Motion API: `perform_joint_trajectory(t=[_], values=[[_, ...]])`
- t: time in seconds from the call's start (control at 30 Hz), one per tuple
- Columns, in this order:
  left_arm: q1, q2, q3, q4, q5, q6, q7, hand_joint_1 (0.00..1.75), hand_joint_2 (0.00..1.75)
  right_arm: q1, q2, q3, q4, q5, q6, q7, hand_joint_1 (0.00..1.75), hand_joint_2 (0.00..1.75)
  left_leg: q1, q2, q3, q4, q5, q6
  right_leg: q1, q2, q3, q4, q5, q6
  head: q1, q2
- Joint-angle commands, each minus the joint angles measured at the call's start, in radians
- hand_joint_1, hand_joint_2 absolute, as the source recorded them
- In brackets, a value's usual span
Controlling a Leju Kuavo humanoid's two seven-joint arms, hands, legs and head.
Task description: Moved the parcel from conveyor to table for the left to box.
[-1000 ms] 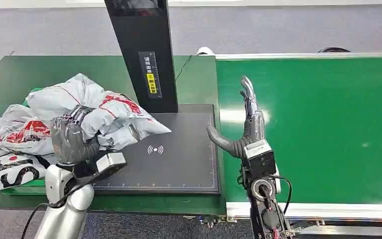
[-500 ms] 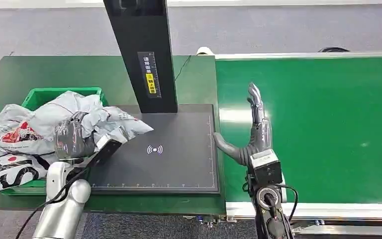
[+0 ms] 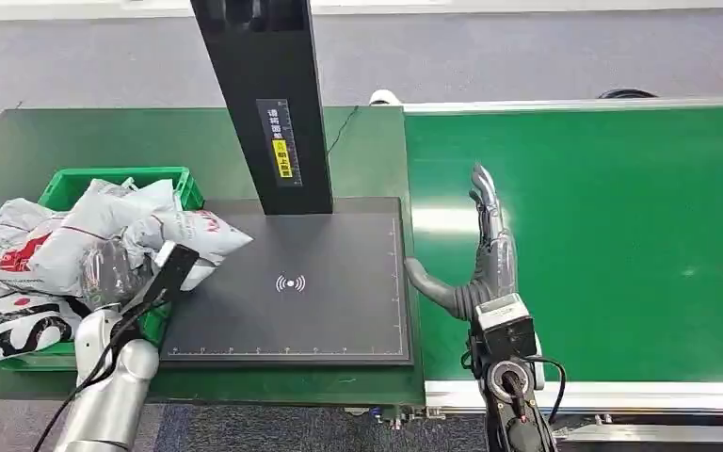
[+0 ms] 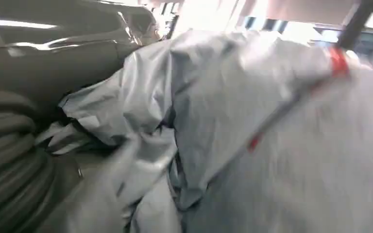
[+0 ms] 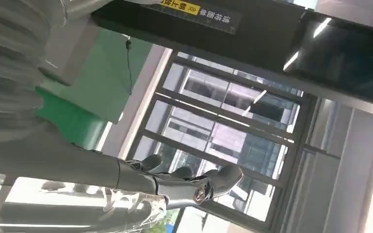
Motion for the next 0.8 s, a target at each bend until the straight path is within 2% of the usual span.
perform_joint_trajectory(t=[0.03, 0.07, 0.13, 0.27, 0.37, 0.53, 0.6, 0.77, 0.8], values=[[-0.001, 0.013, 0.119, 0.109, 0.011, -0.004, 0.0, 1.75, 1.75, -0.014, -0.028, 0.007, 0.029, -0.005, -0.004, -0.004, 0.0, 1.75, 0.0, 0.003, 0.002, -0.001, 0.0, 0.0, 0.0, 0.001, 0.001, -0.001, 0.001, -0.001, 0.0, 0.0], [-0.001, 0.013, 0.119, 0.109, 0.011, -0.004, 0.0, 1.75, 1.75, -0.014, -0.028, 0.007, 0.029, -0.005, -0.004, -0.004, 0.0, 1.75, 0.0, 0.003, 0.003, -0.001, 0.0, 0.0, 0.0, 0.001, 0.001, -0.001, 0.001, -0.001, 0.0, 0.0], [0.012, 0.013, 0.148, 0.067, 0.043, 0.107, -0.029, 1.75, 1.75, -0.022, -0.026, 0.012, 0.034, -0.006, -0.004, -0.004, 0.0, 1.75, 0.001, 0.004, 0.003, -0.002, 0.001, 0.0, 0.001, 0.002, 0.002, -0.001, 0.001, -0.001, 0.0, 0.0], [0.067, 0.018, 0.194, -0.057, 0.149, 0.166, -0.127, 1.75, 1.75, -0.045, -0.014, 0.02, 0.057, -0.014, -0.005, 0.003, 0.0, 1.75, 0.001, 0.01, 0.003, -0.001, 0.0, 0.0, 0.002, 0.007, 0.0, -0.001, 0.003, -0.003, 0.0, 0.0], [0.088, 0.011, 0.194, -0.085, 0.155, 0.139, -0.133, 1.75, 1.75, -0.041, -0.006, 0.021, 0.048, -0.013, -0.004, 0.007, 0.0, 1.75, 0.002, 0.011, 0.002, -0.001, -0.001, 0.001, 0.002, 0.007, 0.0, -0.001, 0.002, -0.003, 0.0, 0.0], [0.06, 0.001, 0.149, -0.005, 0.064, 0.036, -0.068, 1.75, 1.75, -0.041, -0.019, 0.016, 0.058, -0.018, -0.003, 0.006, 0.0, 1.75, 0.001, 0.003, -0.001, 0.0, 0.0, 0.0, 0.002, 0.001, -0.001, 0.0, 0.001, -0.002, 0.0, 0.0], [0.033, 0.014, 0.116, 0.073, -0.061, -0.036, 0.034, 1.2, 1.75, -0.04, -0.024, 0.012, 0.06, -0.016, -0.002, 0.006, 0.0, 1.75, 0.001, 0.001, -0.002, -0.001, 0.001, 0.0, 0.002, -0.001, -0.001, -0.001, 0.001, -0.002, 0.0, 0.0], [0.025, 0.016, 0.117, 0.086, -0.062, -0.041, 0.035, 1.2, 1.75, -0.039, -0.024, 0.012, 0.06, -0.015, -0.002, 0.006, 0.0, 1.75, 0.0, -0.002, -0.001, -0.002, 0.002, 0.0, 0.001, -0.003, 0.0, -0.001, 0.002, -0.002, 0.0, 0.0], [0.024, 0.017, 0.12, 0.089, -0.063, -0.046, 0.035, 0.3, 1.75, -0.038, -0.023, 0.012, 0.058, -0.015, -0.001, 0.006, 0.0, 1.75, 0.0, -0.002, -0.001, -0.001, 0.001, 0.0, 0.001, -0.003, 0.0, 0.0, 0.001, -0.002, 0.0, 0.0]])
